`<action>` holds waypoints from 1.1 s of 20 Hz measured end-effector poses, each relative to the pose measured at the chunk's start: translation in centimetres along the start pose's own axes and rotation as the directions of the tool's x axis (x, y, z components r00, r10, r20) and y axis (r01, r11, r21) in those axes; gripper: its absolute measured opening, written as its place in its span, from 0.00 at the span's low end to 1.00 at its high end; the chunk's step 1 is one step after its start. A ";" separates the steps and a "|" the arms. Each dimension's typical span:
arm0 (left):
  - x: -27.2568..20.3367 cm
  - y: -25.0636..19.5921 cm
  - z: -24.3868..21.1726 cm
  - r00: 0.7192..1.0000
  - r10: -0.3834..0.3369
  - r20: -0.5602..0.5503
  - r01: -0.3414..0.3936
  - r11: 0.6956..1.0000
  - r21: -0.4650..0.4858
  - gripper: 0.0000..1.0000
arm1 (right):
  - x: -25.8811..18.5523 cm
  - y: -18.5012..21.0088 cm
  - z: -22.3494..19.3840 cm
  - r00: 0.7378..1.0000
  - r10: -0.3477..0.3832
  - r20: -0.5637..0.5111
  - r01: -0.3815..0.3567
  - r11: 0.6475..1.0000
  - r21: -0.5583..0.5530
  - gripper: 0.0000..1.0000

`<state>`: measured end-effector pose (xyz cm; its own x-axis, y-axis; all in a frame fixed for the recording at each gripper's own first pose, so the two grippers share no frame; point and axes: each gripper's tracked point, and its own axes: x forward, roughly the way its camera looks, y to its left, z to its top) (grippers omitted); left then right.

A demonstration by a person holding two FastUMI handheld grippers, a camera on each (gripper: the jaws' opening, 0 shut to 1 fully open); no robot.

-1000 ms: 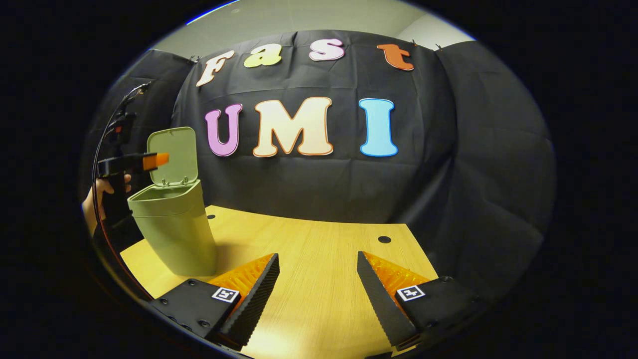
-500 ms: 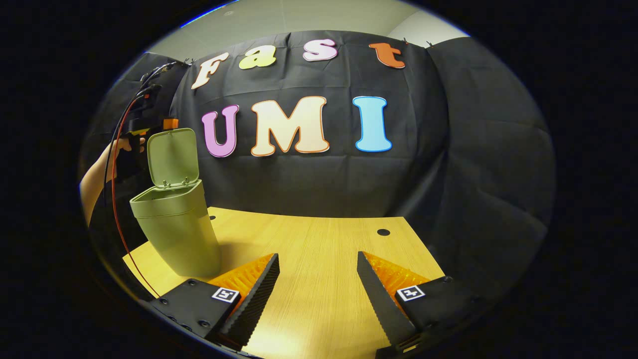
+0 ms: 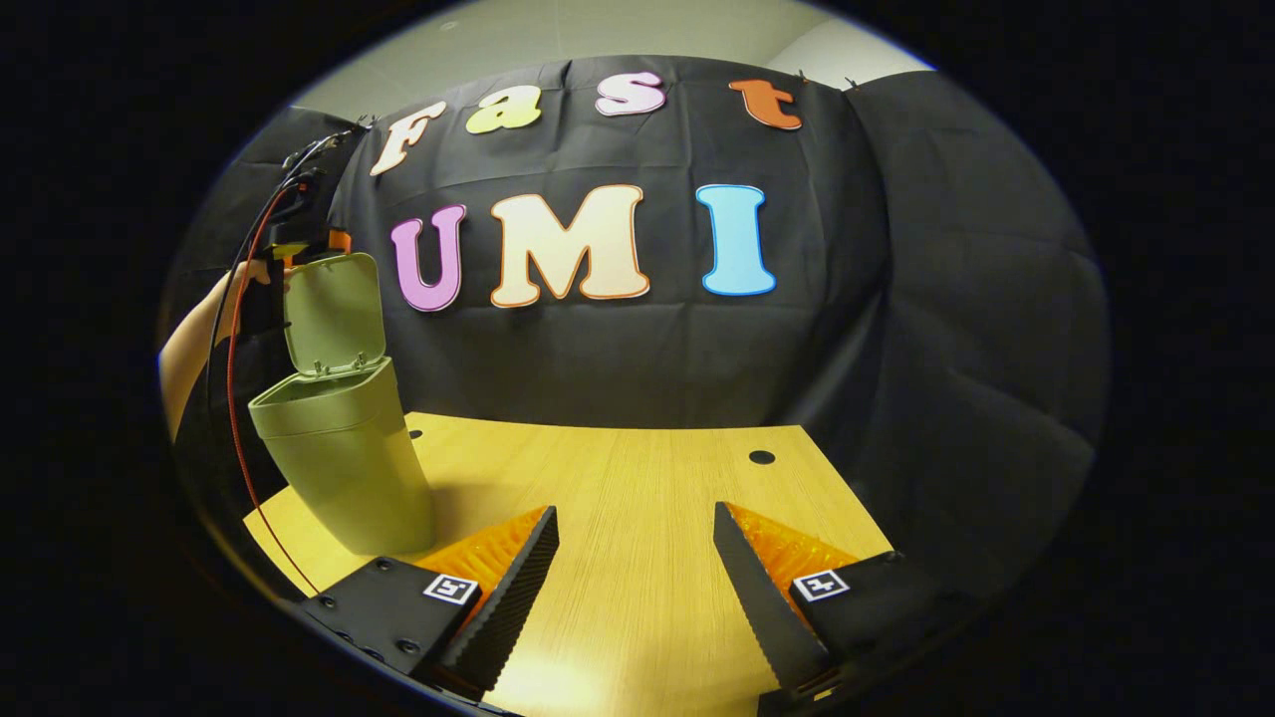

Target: Press the lid of the desktop garbage bin to open it, pick up the crumpled paper on the desktop and throw it into the bin, then pick up the pop can on the desktop and drop it into the bin, and finally close the garbage bin lid.

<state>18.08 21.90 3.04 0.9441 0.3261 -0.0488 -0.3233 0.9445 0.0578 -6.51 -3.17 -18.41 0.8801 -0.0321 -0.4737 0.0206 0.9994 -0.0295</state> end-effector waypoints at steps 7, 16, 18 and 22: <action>-4.0 -0.7 -0.6 1.000 -0.010 0.000 0.010 1.000 0.016 0.91 | 1.2 1.4 0.7 0.997 0.077 0.011 -0.077 0.997 -0.006 0.99; -10.0 -2.0 -3.2 0.999 -0.009 -0.034 0.010 1.000 0.023 0.91 | 1.7 1.3 0.5 0.987 0.163 0.004 -0.163 0.986 -0.030 0.98; -11.1 -2.4 -4.0 0.999 -0.003 -0.042 0.005 1.000 0.029 0.96 | 1.4 1.1 0.7 0.985 0.172 0.011 -0.171 0.985 -0.023 0.98; -13.3 -3.0 -6.2 0.998 0.006 -0.069 -0.003 0.999 0.038 0.91 | 0.9 0.7 0.3 0.984 0.180 0.014 -0.179 0.983 -0.026 0.98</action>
<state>6.08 14.94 -2.64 0.9354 0.3336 -0.1174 -0.3237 0.9413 0.0958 -5.55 -2.50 -18.59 0.8759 0.1483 -0.4591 -0.1501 0.9881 0.0327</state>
